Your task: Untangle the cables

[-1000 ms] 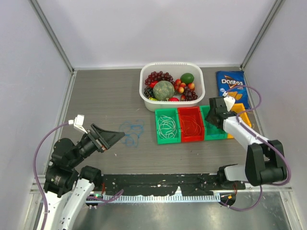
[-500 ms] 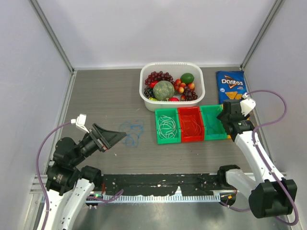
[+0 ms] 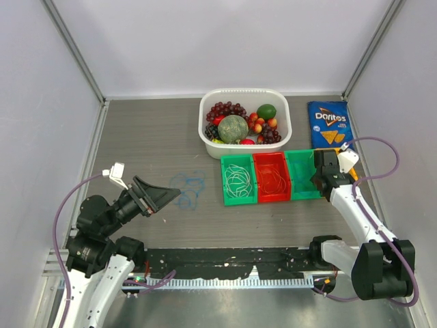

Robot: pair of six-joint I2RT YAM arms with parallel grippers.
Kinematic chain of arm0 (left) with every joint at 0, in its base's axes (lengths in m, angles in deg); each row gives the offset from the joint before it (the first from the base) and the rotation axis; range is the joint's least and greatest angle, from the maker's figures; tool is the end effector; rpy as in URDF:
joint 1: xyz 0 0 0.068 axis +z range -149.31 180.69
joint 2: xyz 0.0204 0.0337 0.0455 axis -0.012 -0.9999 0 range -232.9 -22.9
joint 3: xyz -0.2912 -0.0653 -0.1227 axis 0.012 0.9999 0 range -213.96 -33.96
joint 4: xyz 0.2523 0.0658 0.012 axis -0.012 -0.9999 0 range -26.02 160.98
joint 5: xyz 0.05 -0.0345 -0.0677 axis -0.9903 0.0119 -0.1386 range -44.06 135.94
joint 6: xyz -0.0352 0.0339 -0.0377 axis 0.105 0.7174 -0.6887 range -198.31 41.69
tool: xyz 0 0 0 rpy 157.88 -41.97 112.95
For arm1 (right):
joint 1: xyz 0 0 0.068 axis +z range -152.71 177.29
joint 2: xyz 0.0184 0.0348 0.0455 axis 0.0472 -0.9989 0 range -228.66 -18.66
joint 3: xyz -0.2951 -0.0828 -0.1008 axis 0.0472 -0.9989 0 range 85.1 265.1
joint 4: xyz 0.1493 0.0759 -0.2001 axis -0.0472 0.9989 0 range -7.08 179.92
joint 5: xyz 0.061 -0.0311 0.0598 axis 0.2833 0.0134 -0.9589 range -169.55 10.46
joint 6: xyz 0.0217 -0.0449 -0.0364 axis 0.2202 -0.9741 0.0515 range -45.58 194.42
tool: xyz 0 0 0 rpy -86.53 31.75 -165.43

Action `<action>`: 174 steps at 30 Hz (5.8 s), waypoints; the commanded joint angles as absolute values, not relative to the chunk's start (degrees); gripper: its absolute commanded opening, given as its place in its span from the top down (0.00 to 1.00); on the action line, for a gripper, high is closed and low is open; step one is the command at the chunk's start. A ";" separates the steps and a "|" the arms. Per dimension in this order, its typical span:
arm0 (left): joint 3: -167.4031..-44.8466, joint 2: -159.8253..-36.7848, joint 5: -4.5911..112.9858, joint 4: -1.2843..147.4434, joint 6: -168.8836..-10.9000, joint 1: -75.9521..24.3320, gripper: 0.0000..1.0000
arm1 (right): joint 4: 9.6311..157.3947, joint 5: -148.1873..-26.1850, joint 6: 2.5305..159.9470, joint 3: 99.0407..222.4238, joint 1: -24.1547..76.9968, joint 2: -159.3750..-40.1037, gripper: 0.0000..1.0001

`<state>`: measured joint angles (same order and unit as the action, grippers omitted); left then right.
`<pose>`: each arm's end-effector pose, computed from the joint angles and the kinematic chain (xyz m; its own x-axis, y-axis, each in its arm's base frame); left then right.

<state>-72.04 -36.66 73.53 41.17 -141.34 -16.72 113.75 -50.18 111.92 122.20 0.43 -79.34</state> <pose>0.0190 -0.0285 0.3329 -0.6696 -0.6179 -0.4121 0.2384 0.3466 -0.9072 0.1815 -0.0131 0.2524 -0.4997 0.5039 -0.7045 0.6825 0.7299 0.0379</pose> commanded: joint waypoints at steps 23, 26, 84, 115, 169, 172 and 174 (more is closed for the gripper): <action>-70.87 -37.49 75.91 45.31 -141.95 -16.80 0.00 | 113.42 -51.16 115.03 120.78 0.02 -76.49 0.76; -70.96 -37.66 75.73 45.40 -142.03 -16.80 0.00 | 113.24 -50.90 114.68 120.78 -0.07 -76.75 0.86; -61.30 -42.05 67.74 39.68 -143.44 -16.80 0.11 | 103.75 -61.36 101.76 129.75 6.52 -90.93 0.72; -53.12 -58.78 51.12 45.06 -140.36 -16.80 0.35 | 58.40 -92.64 105.46 137.04 56.44 -117.08 0.37; -47.68 -57.08 75.21 99.90 -152.06 -19.52 0.26 | 73.42 -101.78 115.12 183.34 57.50 -102.85 0.99; -46.44 -60.33 72.93 94.12 -150.13 -19.53 0.39 | 77.18 -101.61 113.54 187.13 57.50 -103.56 0.99; -45.39 -61.30 70.47 89.45 -149.42 -19.52 0.43 | 80.44 -99.86 110.30 189.59 57.50 -102.52 0.99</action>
<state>-46.69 -59.72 75.41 95.60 -152.16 -19.34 77.90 -100.89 113.73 183.49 57.24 -104.17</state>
